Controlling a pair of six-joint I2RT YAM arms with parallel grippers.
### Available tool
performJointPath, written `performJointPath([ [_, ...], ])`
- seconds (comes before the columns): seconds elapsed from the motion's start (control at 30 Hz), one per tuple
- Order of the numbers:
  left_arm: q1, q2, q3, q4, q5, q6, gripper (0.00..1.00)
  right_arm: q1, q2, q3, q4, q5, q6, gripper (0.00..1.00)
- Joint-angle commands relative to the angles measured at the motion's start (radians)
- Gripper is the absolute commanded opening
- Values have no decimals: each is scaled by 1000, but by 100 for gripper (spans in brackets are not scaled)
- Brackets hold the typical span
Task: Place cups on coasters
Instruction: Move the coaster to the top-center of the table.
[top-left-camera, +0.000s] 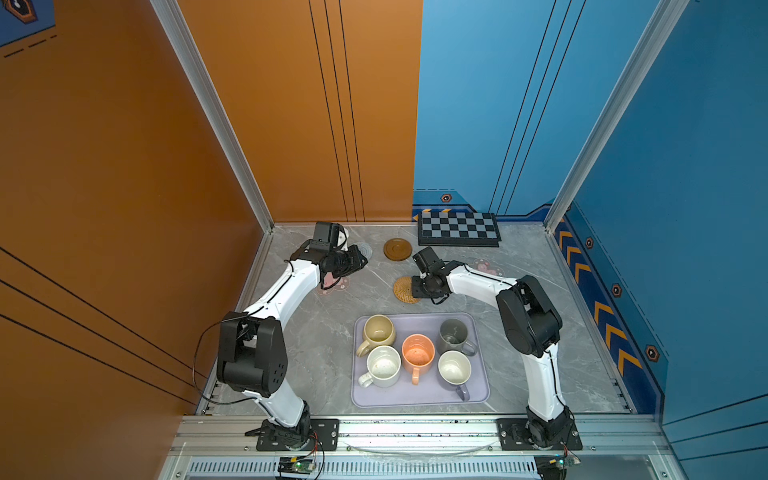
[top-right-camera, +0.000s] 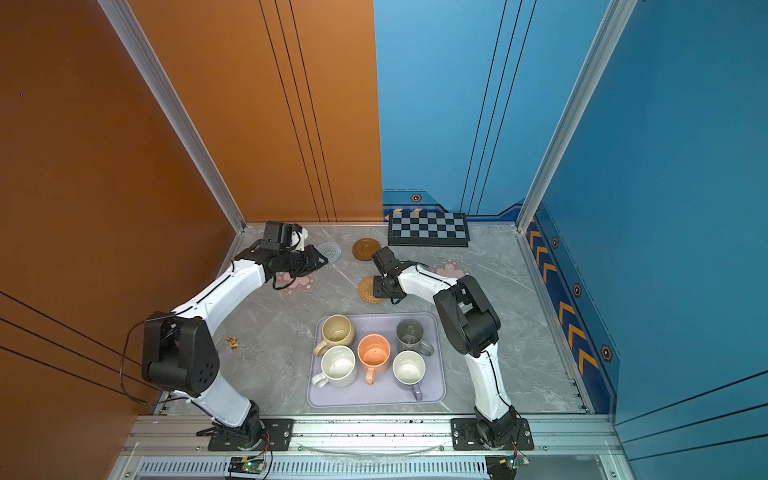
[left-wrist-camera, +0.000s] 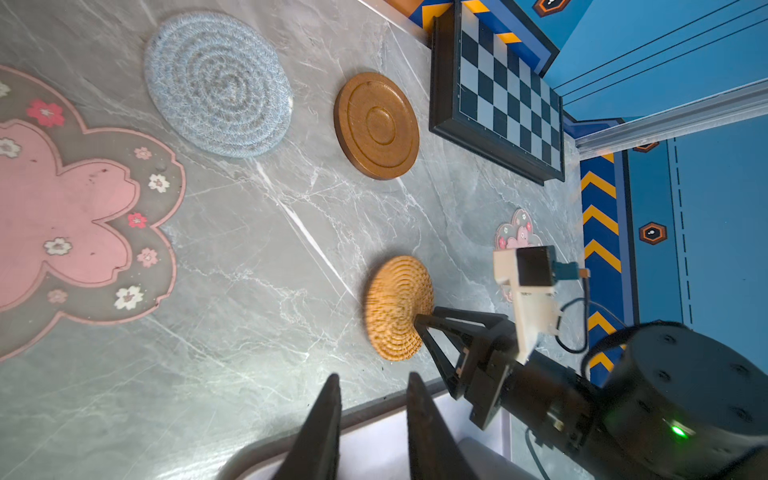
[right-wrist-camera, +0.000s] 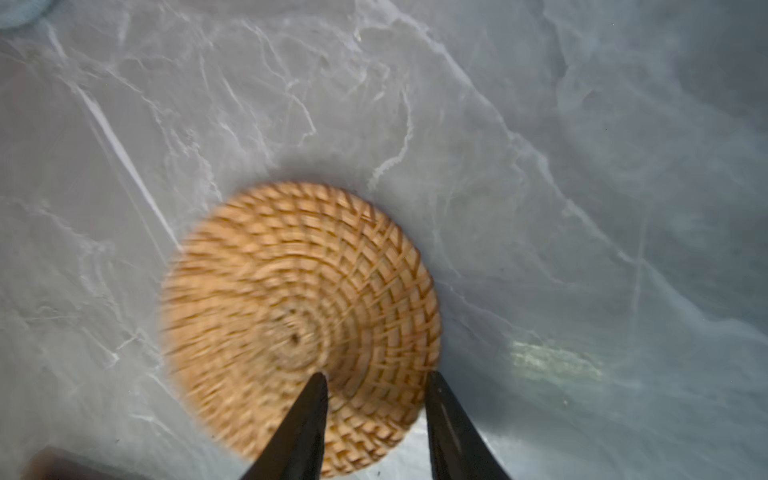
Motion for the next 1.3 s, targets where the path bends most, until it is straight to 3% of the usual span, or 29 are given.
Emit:
performJointPath([
  [0.0,-17,-1,-1,-73,22,64,29,0,3,7,-46,37,-13,43],
  [0.13,-36,79,33,-146,9,112,29,-3,-2,5,-48,36,-18,44],
  [0.63,-69,194,33,-147,45,84,29,50,96,111,-46,-48,39,43],
  [1.27,-18,287,30,-194,-42,20,26,91,237,325,-14,-136,169,42],
])
